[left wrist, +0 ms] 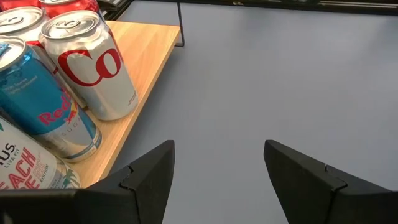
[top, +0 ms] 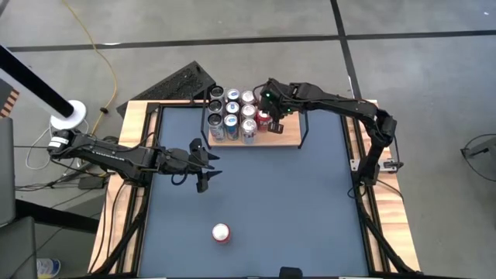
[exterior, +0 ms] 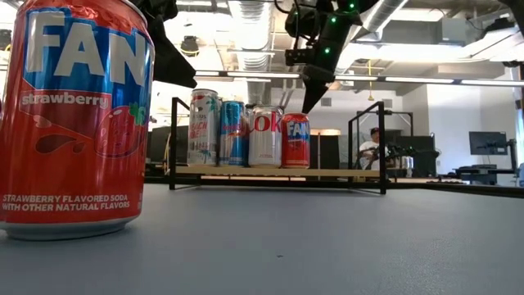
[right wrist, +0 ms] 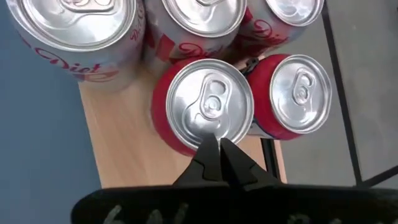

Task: Place canned beverage on shelf
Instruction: Put the red soda can aligned with the other red soda cans on the shelf

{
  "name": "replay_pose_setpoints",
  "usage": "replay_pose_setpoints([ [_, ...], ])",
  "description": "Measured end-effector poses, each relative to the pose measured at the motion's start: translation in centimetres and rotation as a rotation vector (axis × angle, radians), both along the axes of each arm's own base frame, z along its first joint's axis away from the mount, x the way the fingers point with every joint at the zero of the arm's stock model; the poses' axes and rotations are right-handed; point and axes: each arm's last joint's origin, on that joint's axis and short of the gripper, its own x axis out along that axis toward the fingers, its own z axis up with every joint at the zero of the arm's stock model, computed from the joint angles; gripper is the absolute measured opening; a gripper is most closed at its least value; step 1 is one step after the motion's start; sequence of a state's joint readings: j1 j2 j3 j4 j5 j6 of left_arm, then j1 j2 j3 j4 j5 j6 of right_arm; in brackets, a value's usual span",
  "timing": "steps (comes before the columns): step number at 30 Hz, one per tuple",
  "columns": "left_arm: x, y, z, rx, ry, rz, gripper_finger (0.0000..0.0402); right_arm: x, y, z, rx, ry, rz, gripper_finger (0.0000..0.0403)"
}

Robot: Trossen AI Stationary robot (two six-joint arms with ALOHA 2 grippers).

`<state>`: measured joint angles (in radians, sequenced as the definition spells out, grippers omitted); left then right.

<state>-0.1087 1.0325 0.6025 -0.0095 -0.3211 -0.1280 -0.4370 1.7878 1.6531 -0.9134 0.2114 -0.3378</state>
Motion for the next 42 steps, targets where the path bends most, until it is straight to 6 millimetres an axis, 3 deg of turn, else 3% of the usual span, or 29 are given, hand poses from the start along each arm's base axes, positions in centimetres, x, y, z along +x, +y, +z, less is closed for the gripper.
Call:
replay_pose_setpoints([
  [7, 0.0, 0.0, 0.0, 0.000, 0.000, 0.000, 0.0238, -0.1, 0.1, 0.0, -0.039, 0.025, -0.029, 0.0000],
  [12, 0.0, 0.0, 0.0, -0.007, -0.002, 0.003, 0.0238, 0.0, 2.3, 0.9, -0.034, 0.014, -0.001, 0.0000],
  [19, 0.0, -0.2, 0.0, -0.017, 0.005, -0.072, 0.0238, -0.7, 9.3, 3.8, 0.213, -0.108, 0.229, 0.0000],
  [22, 0.0, -0.8, 0.0, -0.067, 0.010, -0.199, 0.0238, -0.4, 12.9, 4.3, 0.323, -0.143, 0.349, 0.0000],
  [26, -0.1, -2.6, 0.1, -0.113, 0.004, -0.418, 0.0238, -0.2, 17.4, 4.3, 0.321, -0.122, 0.472, 0.0005],
  [31, -1.1, -6.0, 0.6, -0.139, 0.059, -0.605, 0.0238, -0.5, 22.1, 4.3, 0.227, -0.117, 0.532, 0.0060],
  [35, -2.1, -8.5, 1.8, -0.176, 0.090, -0.643, 0.0238, -0.9, 24.4, 4.4, 0.152, -0.136, 0.475, 0.0130],
  [42, -3.1, -11.6, 3.0, -0.261, -0.011, -0.682, 0.0238, -0.7, 27.4, 4.0, 0.125, -0.192, 0.444, 0.0231],
])
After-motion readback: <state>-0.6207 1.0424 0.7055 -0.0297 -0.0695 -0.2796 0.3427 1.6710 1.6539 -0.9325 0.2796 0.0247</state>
